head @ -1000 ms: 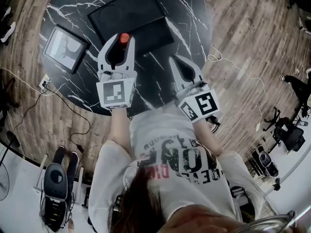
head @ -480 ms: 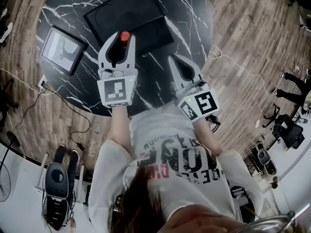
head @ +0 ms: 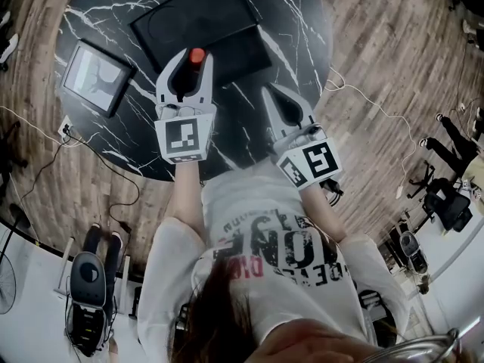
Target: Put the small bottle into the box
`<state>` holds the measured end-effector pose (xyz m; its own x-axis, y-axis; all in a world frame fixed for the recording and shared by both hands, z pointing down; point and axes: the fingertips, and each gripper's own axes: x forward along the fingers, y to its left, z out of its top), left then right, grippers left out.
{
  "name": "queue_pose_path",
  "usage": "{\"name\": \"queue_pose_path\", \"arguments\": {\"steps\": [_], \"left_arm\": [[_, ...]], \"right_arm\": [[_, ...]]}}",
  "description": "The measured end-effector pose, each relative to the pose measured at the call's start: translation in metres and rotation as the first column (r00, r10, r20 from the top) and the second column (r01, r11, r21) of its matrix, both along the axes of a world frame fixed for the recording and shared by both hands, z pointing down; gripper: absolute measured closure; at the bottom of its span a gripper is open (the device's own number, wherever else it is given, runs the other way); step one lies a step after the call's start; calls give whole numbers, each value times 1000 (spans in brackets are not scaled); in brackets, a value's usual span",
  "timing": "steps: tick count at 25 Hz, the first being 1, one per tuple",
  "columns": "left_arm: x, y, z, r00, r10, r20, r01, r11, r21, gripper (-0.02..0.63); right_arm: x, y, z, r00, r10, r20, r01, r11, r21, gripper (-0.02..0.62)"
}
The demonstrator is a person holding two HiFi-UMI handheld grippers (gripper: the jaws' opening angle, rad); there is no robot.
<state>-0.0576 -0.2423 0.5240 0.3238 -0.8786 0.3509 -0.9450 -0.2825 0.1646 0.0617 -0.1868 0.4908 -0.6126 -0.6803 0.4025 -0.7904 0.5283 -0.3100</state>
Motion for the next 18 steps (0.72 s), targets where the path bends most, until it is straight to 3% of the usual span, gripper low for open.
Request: {"name": "queue_pose_path", "arguments": {"steps": [18], "left_arm": [[8, 4, 17, 999, 24, 29, -24, 1000, -7, 480]], "right_arm": [[-3, 5, 1, 1000, -8, -3, 8, 1000, -6, 594]]}}
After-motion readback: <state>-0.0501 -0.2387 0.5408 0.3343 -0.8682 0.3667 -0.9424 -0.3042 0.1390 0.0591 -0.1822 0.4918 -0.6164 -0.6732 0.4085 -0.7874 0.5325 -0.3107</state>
